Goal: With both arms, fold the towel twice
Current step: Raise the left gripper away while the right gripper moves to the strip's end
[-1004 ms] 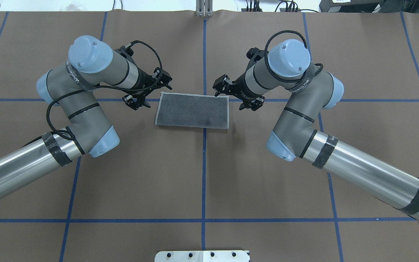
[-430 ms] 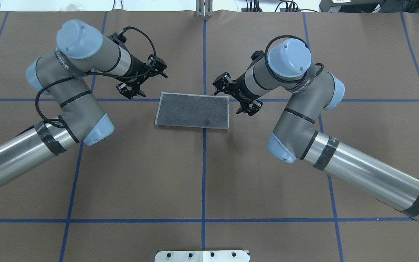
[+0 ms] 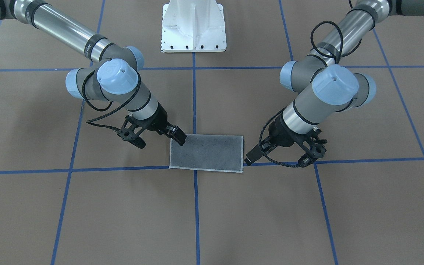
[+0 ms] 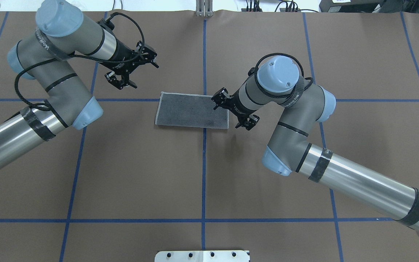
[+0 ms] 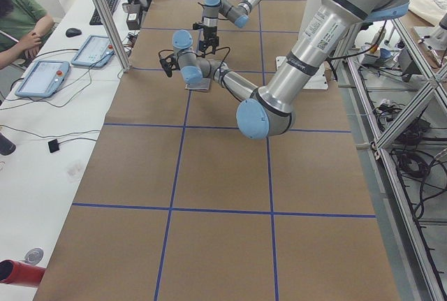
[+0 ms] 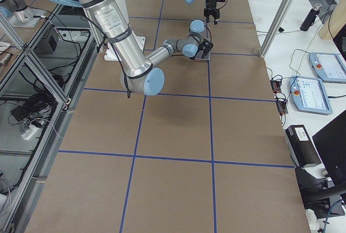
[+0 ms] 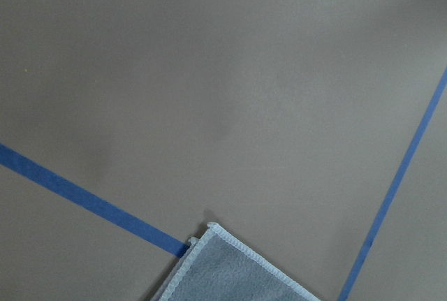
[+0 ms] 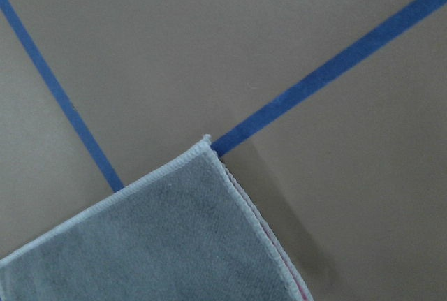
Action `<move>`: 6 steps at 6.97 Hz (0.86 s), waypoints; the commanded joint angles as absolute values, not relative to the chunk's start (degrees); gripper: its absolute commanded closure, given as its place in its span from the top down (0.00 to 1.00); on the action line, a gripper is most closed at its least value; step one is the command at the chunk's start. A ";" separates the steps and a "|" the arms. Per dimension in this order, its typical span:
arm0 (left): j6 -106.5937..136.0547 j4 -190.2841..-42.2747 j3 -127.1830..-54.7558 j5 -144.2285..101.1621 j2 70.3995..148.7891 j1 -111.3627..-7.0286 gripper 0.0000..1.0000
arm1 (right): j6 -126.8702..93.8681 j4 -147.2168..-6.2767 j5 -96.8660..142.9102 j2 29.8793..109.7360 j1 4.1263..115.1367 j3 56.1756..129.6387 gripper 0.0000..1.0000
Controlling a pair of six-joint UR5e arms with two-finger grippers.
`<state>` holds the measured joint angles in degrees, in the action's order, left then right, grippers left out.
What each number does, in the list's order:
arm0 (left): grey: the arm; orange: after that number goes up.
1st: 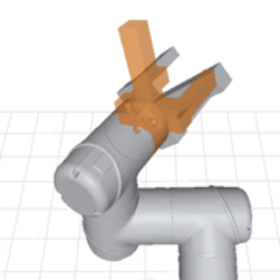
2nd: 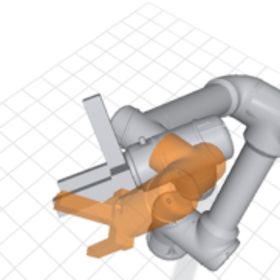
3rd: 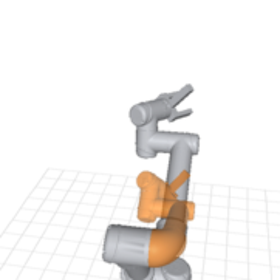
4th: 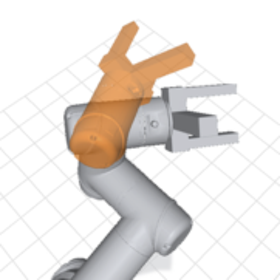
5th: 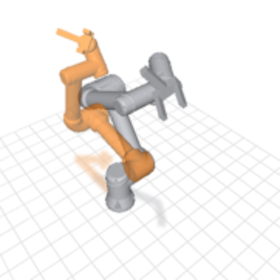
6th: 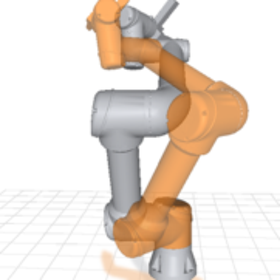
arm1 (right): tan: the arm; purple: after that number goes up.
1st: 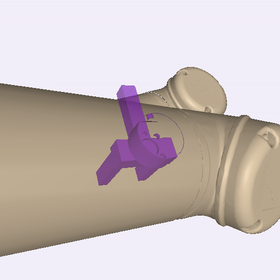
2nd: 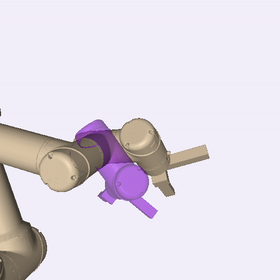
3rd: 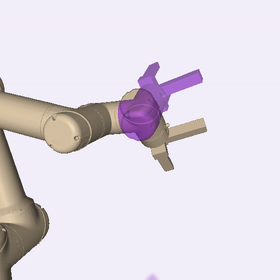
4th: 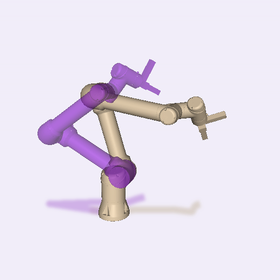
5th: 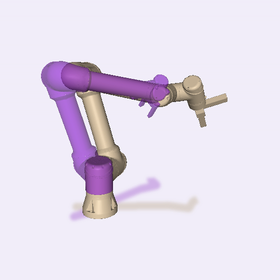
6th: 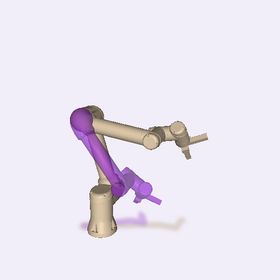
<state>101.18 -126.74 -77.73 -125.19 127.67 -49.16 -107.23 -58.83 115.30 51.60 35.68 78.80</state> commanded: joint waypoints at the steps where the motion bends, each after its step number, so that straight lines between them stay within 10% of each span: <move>1: 101.16 -126.83 -77.70 -125.60 127.53 -49.48 1.00 | -107.14 -60.12 114.61 51.33 34.81 78.66 0.90; 4: 101.08 -127.00 -77.70 -125.60 127.44 -49.39 1.00 | -107.40 -59.85 112.15 51.15 33.93 77.96 0.62; 6: 101.07 -127.09 -77.61 -125.59 127.27 -49.48 1.00 | -107.06 -59.59 112.24 51.24 33.93 78.05 0.00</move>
<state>101.08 -127.02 -77.64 -125.55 127.35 -49.44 -107.38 -59.77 112.25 51.16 33.97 78.01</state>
